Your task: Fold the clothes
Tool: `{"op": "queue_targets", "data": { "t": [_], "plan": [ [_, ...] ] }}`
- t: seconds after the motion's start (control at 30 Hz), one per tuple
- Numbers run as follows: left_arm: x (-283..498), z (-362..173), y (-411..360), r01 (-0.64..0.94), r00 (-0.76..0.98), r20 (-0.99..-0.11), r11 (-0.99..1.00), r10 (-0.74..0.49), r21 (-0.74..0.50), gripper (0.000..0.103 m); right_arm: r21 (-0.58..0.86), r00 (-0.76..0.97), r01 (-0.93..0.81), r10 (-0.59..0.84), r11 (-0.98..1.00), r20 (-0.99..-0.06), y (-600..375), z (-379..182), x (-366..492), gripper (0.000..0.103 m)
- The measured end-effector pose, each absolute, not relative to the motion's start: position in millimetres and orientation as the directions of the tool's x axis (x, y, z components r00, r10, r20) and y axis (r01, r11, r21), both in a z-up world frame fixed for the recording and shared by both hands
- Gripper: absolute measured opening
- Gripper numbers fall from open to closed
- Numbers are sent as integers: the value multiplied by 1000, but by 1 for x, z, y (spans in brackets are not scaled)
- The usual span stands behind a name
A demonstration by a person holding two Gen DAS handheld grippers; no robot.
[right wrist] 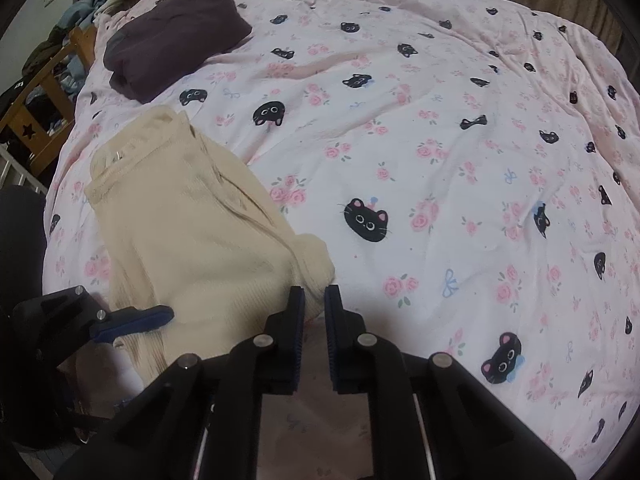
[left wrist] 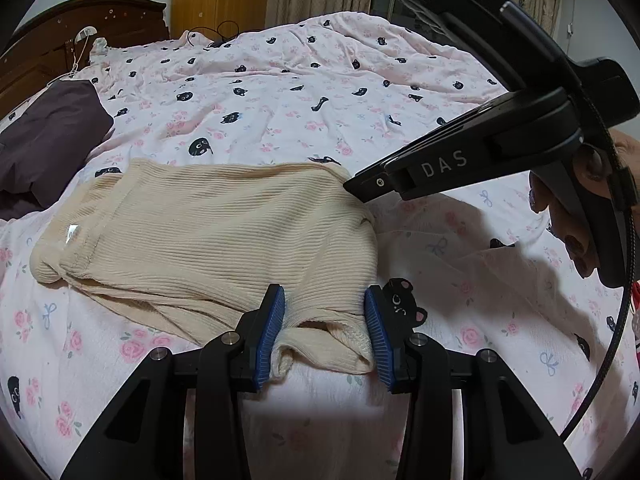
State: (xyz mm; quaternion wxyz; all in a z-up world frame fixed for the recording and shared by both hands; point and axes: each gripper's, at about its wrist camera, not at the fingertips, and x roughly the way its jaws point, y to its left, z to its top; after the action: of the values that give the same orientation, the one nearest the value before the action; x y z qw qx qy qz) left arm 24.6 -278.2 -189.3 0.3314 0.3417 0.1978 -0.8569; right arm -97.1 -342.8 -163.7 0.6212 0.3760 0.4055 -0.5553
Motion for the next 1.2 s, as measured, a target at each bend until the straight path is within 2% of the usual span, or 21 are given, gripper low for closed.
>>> {"op": "queue_targets", "data": {
  "t": [0.17, 0.77, 0.93, 1.0, 1.1, 1.2],
  "plan": [
    [24, -189, -279, 704, -546, -718, -701, -433, -113, 37, 8, 51, 994, -384, 113, -922, -344, -163, -95, 3],
    [25, -190, -279, 706, -544, -719, -698, -432, -115, 38, -68, -26, 995, -479, 69, -877, -358, -137, -99, 3],
    [26, -190, -280, 707, -545, -721, -698, -429, -119, 38, -37, -3, 996, -406, 77, -914, -360, -151, -101, 3],
    [25, -190, -280, 707, -545, -721, -697, -428, -120, 38, -56, -17, 995, -389, 87, -921, -358, -156, -99, 4],
    [25, -189, -280, 707, -545, -722, -697, -428, -121, 38, -67, -39, 996, -413, 54, -910, -353, -149, -105, 13],
    [25, -189, -280, 708, -545, -721, -696, -427, -124, 38, -40, -28, 999, -458, 16, -889, -351, -134, -113, 13]
  ]
}}
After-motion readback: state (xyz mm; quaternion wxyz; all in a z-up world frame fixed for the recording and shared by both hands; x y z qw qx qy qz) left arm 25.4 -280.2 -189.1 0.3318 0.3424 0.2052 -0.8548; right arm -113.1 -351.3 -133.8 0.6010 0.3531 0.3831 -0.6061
